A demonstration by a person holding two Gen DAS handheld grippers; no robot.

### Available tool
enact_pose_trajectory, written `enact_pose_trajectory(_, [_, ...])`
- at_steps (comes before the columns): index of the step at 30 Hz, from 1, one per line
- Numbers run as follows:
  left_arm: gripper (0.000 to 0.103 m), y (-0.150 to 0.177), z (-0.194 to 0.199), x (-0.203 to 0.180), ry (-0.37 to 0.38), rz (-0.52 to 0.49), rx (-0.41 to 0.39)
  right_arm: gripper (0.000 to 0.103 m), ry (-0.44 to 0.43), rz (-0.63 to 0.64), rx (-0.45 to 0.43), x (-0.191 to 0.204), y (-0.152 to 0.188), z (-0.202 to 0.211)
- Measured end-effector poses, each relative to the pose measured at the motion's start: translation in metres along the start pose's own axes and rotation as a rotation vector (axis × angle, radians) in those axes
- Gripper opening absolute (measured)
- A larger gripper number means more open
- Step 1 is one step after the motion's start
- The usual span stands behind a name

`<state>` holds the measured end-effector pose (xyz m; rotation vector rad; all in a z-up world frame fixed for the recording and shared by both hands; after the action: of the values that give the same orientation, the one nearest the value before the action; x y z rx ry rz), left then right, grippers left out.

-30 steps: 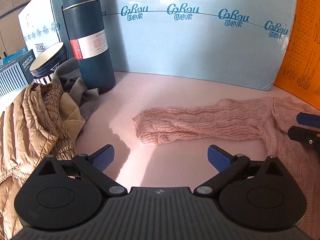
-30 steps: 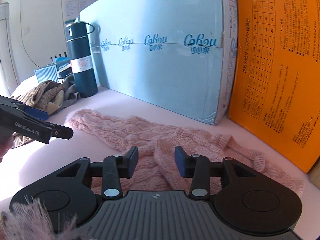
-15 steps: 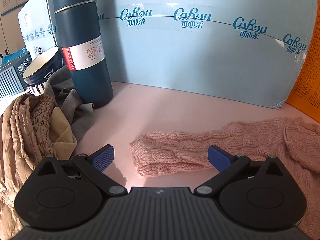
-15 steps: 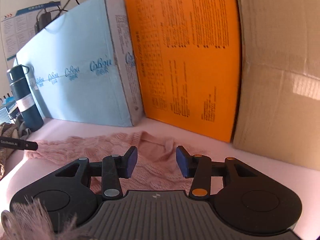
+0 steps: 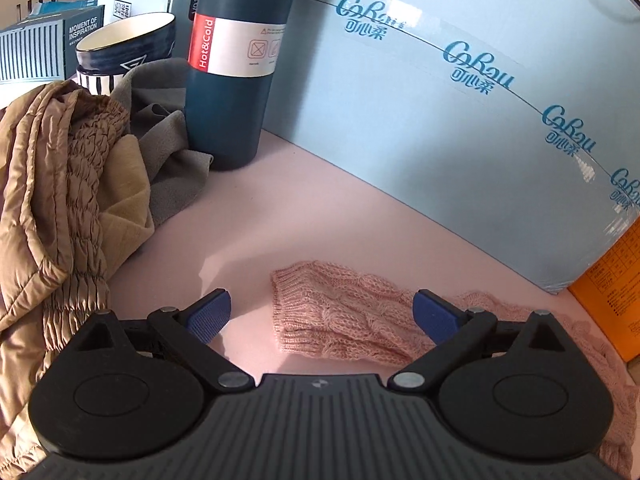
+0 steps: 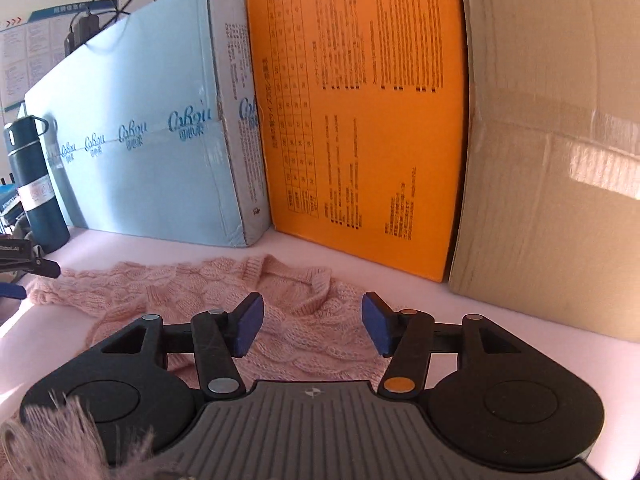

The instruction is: Fold clothes

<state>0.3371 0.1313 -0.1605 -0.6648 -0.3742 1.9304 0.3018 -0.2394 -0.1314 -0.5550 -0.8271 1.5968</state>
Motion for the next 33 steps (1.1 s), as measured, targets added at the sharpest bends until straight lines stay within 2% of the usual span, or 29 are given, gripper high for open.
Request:
enact_pose_trajectory(2, [0.096,-0.001,0.004,0.001,0.000,0.033,-0.032,0.066,-0.021,0.021,-0.027,0.009,-0.004,0.007])
enact_pose_trajectory(4, [0.092,-0.002,0.008,0.003,0.001,0.071,-0.060,0.069,-0.050,0.047,-0.038,0.020,-0.005,0.012])
enact_pose_trajectory(6, [0.061,0.001,0.001,0.000,-0.006,0.066,-0.011,0.069,-0.078,0.076,-0.033,0.033,-0.002,0.014])
enact_pose_trajectory(8, [0.055,0.003,-0.002,-0.003,-0.045,0.034,0.008,0.069,-0.098,0.084,-0.020,0.042,0.003,0.014])
enact_pose_trajectory(10, [0.034,0.003,-0.001,-0.005,-0.065,0.020,0.011,0.069,-0.116,0.075,-0.008,0.048,0.008,0.015])
enact_pose_trajectory(11, [0.011,0.003,-0.002,-0.004,-0.053,0.030,0.030,0.069,-0.122,0.074,-0.005,0.050,0.010,0.016])
enact_pose_trajectory(15, [0.011,0.003,0.009,-0.008,-0.023,0.042,0.028,0.069,-0.115,0.061,-0.002,0.049,0.015,0.024])
enact_pose_trajectory(18, [0.011,0.000,0.030,-0.027,0.057,0.028,0.002,0.070,-0.086,0.030,0.004,0.038,0.020,0.029])
enact_pose_trajectory(25, [0.011,0.011,0.063,-0.133,0.325,-0.175,-0.010,0.072,-0.070,-0.084,-0.002,0.014,0.027,0.037])
enact_pose_trajectory(29, [0.011,0.036,0.064,-0.205,0.441,-0.326,0.027,0.072,-0.058,-0.130,-0.031,0.003,0.026,0.046])
enact_pose_trajectory(33, [0.011,0.073,0.050,-0.259,0.505,-0.427,0.102,0.072,-0.025,-0.167,-0.039,-0.015,0.030,0.054])
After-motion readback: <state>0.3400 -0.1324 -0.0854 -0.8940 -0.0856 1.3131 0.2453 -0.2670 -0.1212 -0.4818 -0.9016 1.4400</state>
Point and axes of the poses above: each gripper's, at about its wrist camera, not at the fingertips, and z roughly against the way its jaws point, x to its left, y to its underside, the point moved 8 cm from there along -z, roughly the way its jaws point, and after that the axes turned 10 degrees about x, right-handed, at the moved point
